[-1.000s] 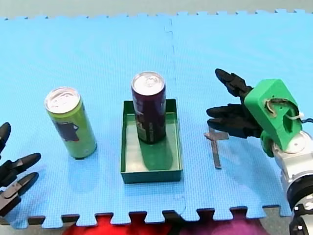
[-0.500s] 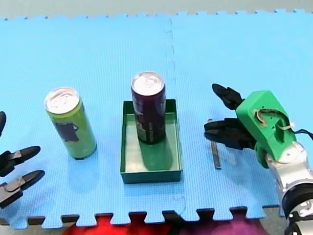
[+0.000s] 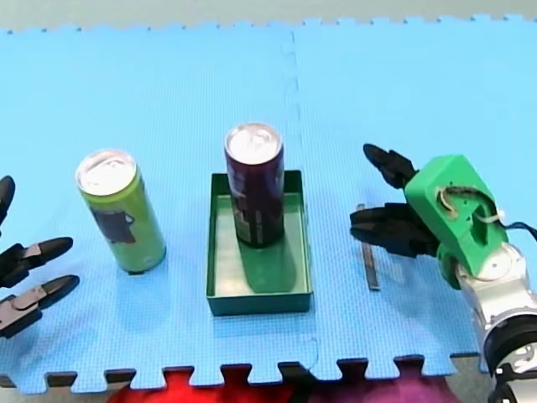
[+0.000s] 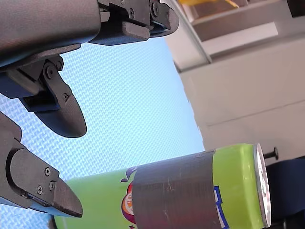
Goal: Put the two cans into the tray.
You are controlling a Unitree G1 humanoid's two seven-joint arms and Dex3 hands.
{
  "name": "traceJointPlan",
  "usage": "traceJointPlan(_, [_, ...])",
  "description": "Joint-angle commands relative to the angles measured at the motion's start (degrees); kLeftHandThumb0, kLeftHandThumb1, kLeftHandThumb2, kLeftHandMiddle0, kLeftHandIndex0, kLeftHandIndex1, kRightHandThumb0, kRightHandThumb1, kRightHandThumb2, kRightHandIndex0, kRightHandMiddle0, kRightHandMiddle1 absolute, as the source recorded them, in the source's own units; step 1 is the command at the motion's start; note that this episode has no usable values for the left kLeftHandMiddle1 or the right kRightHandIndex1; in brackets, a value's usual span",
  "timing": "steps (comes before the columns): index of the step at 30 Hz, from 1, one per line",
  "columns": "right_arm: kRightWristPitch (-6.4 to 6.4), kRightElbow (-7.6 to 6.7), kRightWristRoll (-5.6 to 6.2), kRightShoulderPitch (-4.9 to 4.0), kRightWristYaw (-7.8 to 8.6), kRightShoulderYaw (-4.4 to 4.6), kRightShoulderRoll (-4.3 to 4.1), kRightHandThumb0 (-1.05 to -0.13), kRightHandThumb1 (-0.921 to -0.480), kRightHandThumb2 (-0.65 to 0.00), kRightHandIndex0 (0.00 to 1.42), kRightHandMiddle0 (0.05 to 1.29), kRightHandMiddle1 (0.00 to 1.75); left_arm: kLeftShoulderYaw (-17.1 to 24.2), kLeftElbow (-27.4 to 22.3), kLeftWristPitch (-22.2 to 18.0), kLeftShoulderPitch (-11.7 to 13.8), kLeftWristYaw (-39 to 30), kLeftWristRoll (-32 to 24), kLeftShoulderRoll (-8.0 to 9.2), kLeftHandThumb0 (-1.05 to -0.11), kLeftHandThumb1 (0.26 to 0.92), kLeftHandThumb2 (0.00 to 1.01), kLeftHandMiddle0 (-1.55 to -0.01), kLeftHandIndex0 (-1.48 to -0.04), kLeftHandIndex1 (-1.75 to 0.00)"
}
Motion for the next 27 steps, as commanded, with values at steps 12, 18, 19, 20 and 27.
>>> traceJointPlan(12, [-0.11,-0.26,0.74,0.15,0.59,-0.65,-0.26,-1.012,-0.921,-0.051,0.75,0.15,0.0,-0.06,6.3,2.41,-5.95,-3.28,-0.38,2.24,-1.048,0.705,0.01,-0.72,-0.16,-0.01])
traceJointPlan(18, [-0.06,-0.25,1.37,0.04,1.48,-1.3,-0.15,-1.028,-0.921,-0.059,0.76,0.15,0.0,-0.16,8.57,3.45,-8.48,-2.84,-0.04,2.06,-1.048,0.704,0.01,-0.73,-0.17,-0.01])
traceJointPlan(19, [-0.01,-0.25,1.44,0.03,1.59,-1.38,-0.14,-1.032,-0.921,-0.06,0.76,0.15,0.0,-0.19,8.98,3.63,-8.96,-2.68,0.06,2.03,-1.048,0.704,0.01,-0.73,-0.17,-0.01])
traceJointPlan(20, [0.01,-0.26,1.49,0.04,1.66,-1.42,-0.13,-1.035,-0.921,-0.062,0.76,0.15,0.0,-0.24,9.3,3.8,-9.41,-2.49,0.18,1.98,-1.048,0.704,0.01,-0.73,-0.17,-0.01])
traceJointPlan(27, [-0.29,-0.27,1.65,0.16,1.68,-1.58,-0.17,-1.048,-0.921,-0.073,0.76,0.15,0.0,-0.35,10.95,4.92,-11.28,-2.38,0.51,2.2,-1.048,0.707,0.01,-0.71,-0.18,-0.01])
